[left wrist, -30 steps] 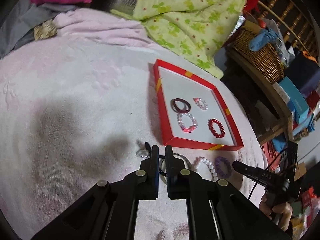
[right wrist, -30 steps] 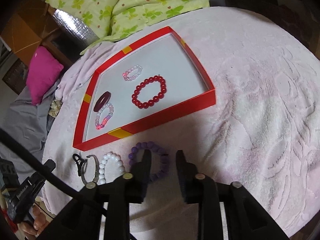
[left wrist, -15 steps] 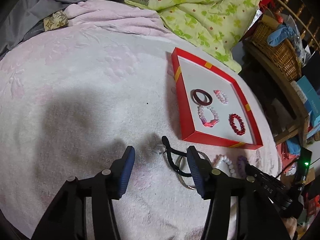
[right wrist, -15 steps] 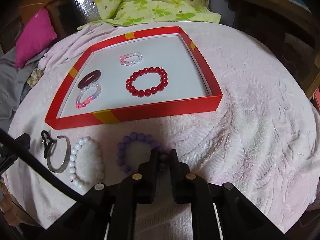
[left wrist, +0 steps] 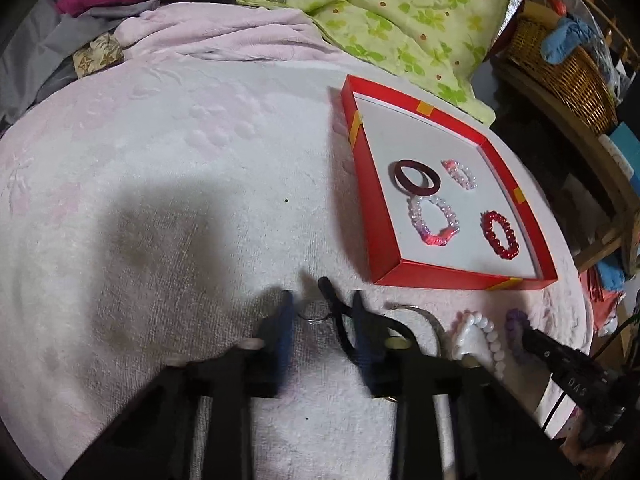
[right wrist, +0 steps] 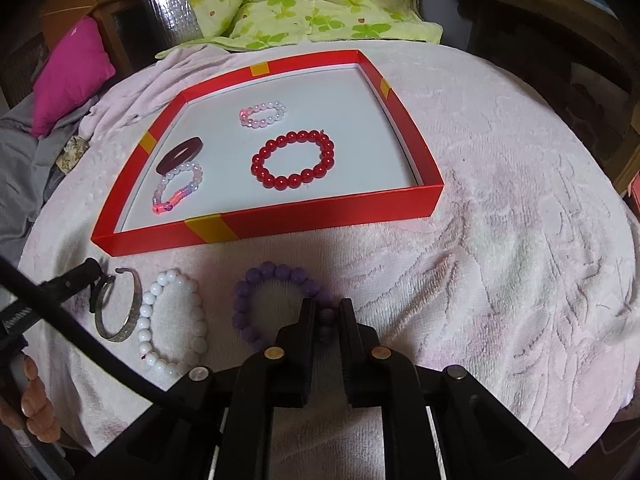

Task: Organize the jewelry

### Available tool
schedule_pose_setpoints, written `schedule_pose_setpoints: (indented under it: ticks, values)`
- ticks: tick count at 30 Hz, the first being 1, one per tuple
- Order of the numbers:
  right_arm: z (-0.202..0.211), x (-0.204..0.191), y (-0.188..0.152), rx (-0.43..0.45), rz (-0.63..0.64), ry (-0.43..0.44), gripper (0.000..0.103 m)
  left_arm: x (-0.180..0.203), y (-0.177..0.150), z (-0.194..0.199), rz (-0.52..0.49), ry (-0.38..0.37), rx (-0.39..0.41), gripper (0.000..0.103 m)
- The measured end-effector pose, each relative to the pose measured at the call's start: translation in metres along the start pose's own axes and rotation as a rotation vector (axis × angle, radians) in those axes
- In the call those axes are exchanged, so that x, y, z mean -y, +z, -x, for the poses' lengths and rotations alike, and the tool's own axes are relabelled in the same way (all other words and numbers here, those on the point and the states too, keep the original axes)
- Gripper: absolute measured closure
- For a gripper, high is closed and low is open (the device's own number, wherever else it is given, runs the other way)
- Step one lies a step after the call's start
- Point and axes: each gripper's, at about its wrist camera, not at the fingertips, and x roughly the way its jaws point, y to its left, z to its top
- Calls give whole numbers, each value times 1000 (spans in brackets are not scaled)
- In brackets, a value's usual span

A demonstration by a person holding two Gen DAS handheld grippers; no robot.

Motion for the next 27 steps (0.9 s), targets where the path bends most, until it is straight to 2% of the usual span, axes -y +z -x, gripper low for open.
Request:
schedule_pose_setpoints:
  ticks: [5, 10, 11, 12, 13, 19, 25, 27]
  values:
    - [2, 0, 0, 3, -7, -4, 90, -3, -1, 10, -4, -12, 22, 81]
    - [8, 1, 2, 25, -41, 44, 92, -7, -1, 32, -8, -26, 67, 81]
    - [11, 1, 3, 37, -48, 63, 92, -11, -1, 38, 1, -32, 79, 84]
    - [14, 1, 3, 49, -52, 75, 92, -14, 0, 43, 10, -42, 87, 96]
    - [18, 1, 3, 65, -54, 87, 92, -17, 1, 46, 16, -47, 92, 98]
    - [33, 4, 6, 129, -82, 156, 92, -32, 3, 56, 42, -14, 115, 98]
    - [28, 16, 6, 74, -137, 175, 92, -31, 2, 55, 33, -12, 107, 98]
    - [24, 20, 6, 49, -157, 180, 84, -28, 0, 55, 20, -13, 104, 98]
